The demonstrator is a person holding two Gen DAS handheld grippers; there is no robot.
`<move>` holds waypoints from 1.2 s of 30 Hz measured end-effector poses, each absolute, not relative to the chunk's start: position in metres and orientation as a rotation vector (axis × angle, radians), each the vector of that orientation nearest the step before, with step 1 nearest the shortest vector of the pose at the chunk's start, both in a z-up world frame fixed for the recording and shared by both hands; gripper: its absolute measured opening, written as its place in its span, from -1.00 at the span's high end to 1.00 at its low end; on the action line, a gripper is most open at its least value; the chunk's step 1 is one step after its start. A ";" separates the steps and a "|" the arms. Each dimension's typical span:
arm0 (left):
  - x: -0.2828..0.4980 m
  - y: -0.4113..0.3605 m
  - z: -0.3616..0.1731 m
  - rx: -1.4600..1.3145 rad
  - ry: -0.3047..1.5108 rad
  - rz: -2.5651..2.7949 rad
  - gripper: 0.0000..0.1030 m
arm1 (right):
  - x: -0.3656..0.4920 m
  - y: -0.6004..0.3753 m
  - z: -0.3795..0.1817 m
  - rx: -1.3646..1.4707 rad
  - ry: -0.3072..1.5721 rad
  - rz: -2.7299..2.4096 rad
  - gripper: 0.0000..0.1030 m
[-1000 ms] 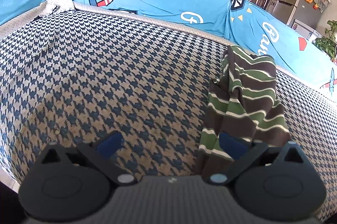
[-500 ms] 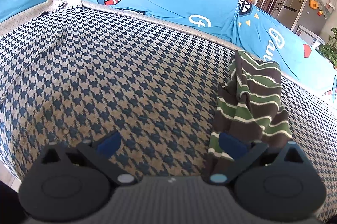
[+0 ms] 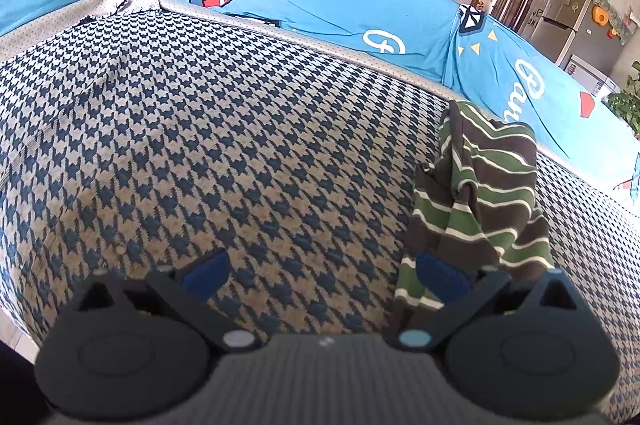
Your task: Fold clothes
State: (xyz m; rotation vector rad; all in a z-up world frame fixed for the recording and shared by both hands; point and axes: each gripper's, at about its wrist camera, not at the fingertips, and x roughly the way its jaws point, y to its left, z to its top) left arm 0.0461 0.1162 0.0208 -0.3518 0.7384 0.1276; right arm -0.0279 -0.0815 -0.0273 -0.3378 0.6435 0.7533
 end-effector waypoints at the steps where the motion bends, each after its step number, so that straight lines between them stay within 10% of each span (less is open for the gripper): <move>1: 0.046 0.116 0.021 -0.354 0.738 0.126 -1.00 | -0.028 -0.083 -0.025 -0.319 0.644 0.749 0.93; 23: 0.053 0.103 0.015 -0.322 0.767 0.111 -1.00 | -0.003 -0.128 0.012 -0.095 0.626 0.680 0.92; 36: 0.052 0.110 0.016 -0.356 0.767 0.114 -1.00 | -0.039 -0.067 -0.037 -0.415 0.686 0.809 0.00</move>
